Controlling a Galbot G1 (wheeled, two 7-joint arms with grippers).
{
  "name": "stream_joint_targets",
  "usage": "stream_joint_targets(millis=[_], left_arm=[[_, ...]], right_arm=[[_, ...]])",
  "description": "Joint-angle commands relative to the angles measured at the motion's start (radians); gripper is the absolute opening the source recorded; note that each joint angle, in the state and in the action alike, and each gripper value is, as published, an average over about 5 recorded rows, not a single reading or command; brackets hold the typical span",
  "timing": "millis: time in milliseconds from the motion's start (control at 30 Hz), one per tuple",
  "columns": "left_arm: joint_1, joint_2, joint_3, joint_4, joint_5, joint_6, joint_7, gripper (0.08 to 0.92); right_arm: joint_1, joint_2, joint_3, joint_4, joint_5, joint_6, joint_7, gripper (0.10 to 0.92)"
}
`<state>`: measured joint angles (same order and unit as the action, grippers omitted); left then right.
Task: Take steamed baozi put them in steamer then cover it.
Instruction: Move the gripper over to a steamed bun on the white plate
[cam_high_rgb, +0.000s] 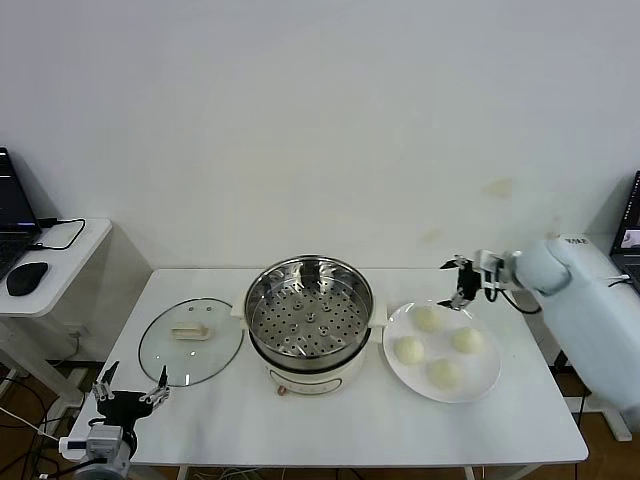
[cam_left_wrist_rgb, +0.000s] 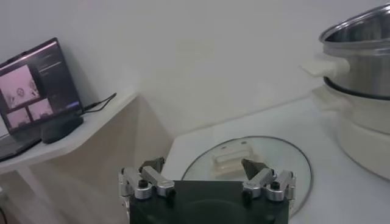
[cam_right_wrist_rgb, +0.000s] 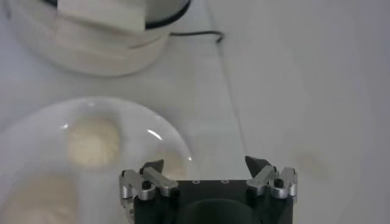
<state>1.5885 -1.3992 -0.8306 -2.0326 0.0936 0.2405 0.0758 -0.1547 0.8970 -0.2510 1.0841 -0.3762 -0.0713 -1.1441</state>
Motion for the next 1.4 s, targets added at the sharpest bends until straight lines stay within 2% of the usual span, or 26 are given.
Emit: stream_joint_targets(millis=[33, 300, 567, 1400], left_arm=[[0.005, -0.006, -0.006, -0.006, 0.002, 0.001, -0.001, 0.823], [0.008, -0.002, -0.018, -0.003, 0.001, 0.001, 0.000, 0.823], [0.008, -0.015, -0.011, -0.001, 0.002, 0.002, 0.002, 0.823], [0.004, -0.019, -0.006, 0.030, 0.005, 0.000, -0.002, 0.823]], right_arm=[[0.185, 0.094, -0.202, -0.213, -0.122, 0.112, -0.105, 0.823], [0.144, 0.147, -0.202, -0.259, -0.162, 0.120, -0.094, 0.823], [0.096, 0.146, -0.182, -0.252, -0.160, 0.049, -0.086, 0.823], [0.059, 0.185, -0.155, -0.318, -0.123, 0.005, 0.022, 0.823]])
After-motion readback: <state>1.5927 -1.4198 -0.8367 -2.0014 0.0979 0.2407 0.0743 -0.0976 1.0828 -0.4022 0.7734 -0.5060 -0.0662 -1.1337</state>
